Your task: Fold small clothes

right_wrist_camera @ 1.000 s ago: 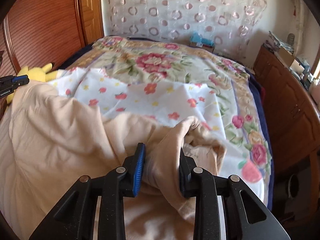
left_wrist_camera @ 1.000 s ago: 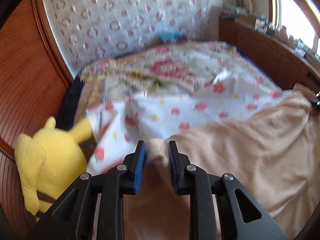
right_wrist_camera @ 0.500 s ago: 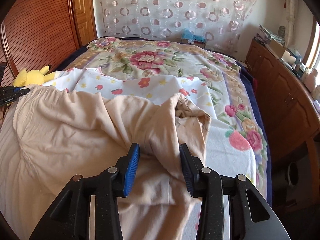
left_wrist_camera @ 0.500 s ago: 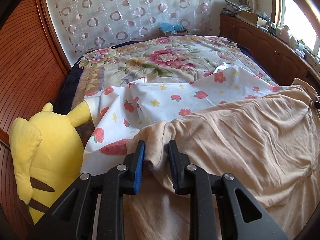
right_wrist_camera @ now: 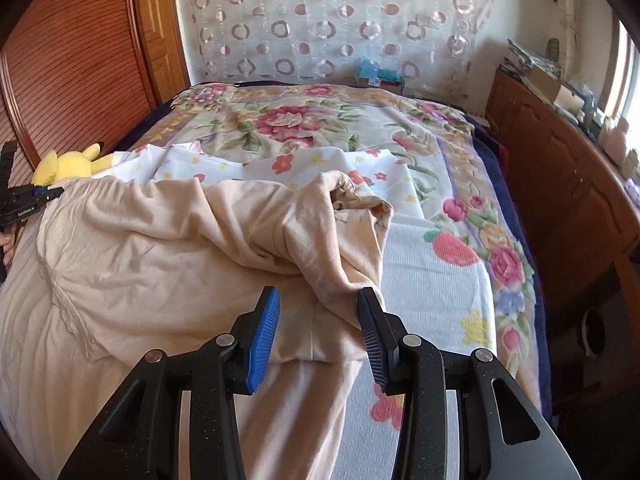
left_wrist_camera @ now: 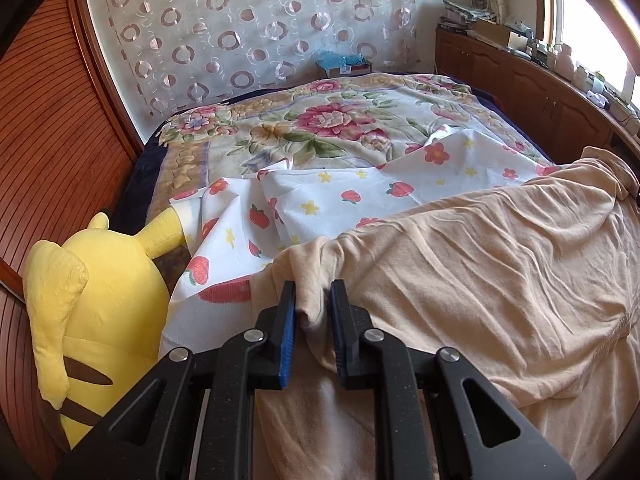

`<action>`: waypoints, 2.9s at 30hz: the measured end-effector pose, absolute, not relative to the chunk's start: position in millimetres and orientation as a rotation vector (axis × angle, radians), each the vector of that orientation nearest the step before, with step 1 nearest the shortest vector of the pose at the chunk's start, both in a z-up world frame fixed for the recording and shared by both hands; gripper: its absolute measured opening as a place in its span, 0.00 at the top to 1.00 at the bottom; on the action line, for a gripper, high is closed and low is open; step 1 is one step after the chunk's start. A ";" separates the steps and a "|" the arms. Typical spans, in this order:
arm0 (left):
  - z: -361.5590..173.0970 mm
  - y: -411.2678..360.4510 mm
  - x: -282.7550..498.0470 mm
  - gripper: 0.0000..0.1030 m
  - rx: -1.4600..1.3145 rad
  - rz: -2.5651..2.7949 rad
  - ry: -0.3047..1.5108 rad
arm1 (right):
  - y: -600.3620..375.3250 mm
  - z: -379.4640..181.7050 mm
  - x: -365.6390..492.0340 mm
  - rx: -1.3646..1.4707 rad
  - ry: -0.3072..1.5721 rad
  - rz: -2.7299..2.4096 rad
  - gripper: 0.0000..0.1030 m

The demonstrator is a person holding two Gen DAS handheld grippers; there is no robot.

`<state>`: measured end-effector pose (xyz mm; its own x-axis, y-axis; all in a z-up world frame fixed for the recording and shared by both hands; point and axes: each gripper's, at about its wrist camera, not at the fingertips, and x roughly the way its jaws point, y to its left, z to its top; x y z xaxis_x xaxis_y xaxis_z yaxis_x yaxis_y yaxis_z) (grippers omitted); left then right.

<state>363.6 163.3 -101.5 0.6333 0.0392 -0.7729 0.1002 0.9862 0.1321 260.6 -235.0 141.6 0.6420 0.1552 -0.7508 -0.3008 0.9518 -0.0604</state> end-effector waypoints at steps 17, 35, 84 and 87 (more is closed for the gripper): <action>-81.5 153.0 344.5 0.95 0.168 -0.028 0.793 | -227.4 131.7 273.8 -0.267 0.762 0.273 0.96; -24.3 166.0 312.6 0.96 0.062 -0.044 0.657 | -249.9 175.8 224.7 -0.121 0.586 0.318 0.97; -82.4 186.3 95.8 0.95 -0.056 -0.018 0.733 | -260.2 171.0 84.8 -0.005 0.581 0.500 0.97; -80.3 186.4 93.9 0.95 -0.053 -0.018 0.729 | -274.9 187.5 80.0 0.050 0.525 0.509 0.97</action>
<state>93.9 186.4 -80.3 0.7460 -0.0346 -0.6651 -0.0024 0.9985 -0.0546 80.0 -274.9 187.5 0.7446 0.4768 -0.4671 -0.4519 0.8751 0.1730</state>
